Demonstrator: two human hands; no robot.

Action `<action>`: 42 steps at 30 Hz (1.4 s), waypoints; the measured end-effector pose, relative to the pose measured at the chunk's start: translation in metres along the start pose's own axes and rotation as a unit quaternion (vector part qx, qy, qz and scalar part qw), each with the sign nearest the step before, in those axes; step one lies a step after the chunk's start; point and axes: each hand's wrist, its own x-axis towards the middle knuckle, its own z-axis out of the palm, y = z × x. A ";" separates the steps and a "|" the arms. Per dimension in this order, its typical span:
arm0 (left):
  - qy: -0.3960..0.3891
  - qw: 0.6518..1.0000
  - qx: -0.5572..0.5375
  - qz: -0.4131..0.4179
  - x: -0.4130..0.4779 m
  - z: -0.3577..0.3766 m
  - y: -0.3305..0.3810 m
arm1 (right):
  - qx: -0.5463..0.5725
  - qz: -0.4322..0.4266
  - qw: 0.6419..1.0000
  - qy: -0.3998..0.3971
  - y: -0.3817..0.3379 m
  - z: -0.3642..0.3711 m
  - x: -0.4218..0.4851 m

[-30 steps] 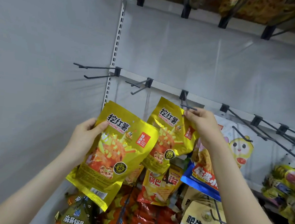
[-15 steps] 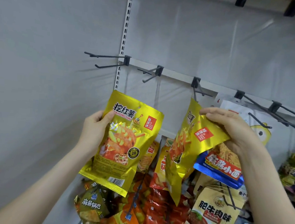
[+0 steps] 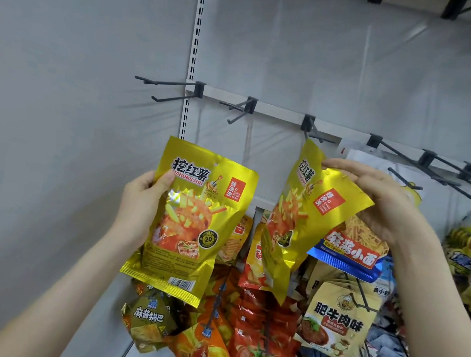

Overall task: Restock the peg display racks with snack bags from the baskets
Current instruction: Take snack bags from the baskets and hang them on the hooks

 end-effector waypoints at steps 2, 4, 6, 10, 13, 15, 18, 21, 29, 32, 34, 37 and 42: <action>0.005 1.000 0.000 0.004 -0.001 -0.004 0.002 | -0.039 -0.007 0.999 0.014 -0.002 0.006 -0.003; 0.012 1.000 0.003 0.009 -0.002 -0.007 0.003 | -0.154 -0.046 0.984 0.075 0.000 0.011 -0.003; 0.014 1.000 0.004 0.013 -0.002 -0.009 0.005 | -0.292 -0.107 0.938 0.154 0.004 0.016 0.002; 0.003 1.000 0.005 0.020 -0.006 -0.010 0.008 | -0.436 -0.157 0.860 0.215 0.016 0.019 0.028; 0.002 1.000 0.004 0.027 -0.008 -0.010 0.012 | -0.444 -0.147 0.855 0.224 0.020 0.019 0.044; 0.002 1.000 0.007 0.027 -0.009 -0.011 0.014 | -0.425 -0.155 0.864 0.220 0.018 0.021 0.050; 0.002 1.000 0.012 0.027 -0.009 -0.014 0.014 | -0.395 -0.150 0.878 0.227 0.018 0.023 0.058; 0.007 1.000 0.011 0.024 -0.011 -0.016 0.013 | -0.309 -0.108 0.904 0.275 0.023 0.023 0.064; 0.008 1.000 0.011 0.013 -0.014 -0.016 0.008 | -0.164 -0.052 0.950 0.262 0.023 0.023 0.068; 0.002 1.000 0.012 0.009 -0.013 -0.011 0.006 | -0.111 -0.038 0.963 0.243 0.019 0.021 0.070; -0.001 1.000 0.012 0.005 -0.012 -0.006 0.004 | -0.079 -0.030 0.969 0.232 0.016 0.022 0.070; -0.007 1.000 0.010 0.000 -0.010 0.002 0.001 | -0.045 -0.013 0.975 0.218 0.015 0.023 0.074; -0.018 1.000 0.011 0.001 -0.003 0.012 -0.002 | 0.011 0.023 0.982 0.188 0.014 0.020 0.085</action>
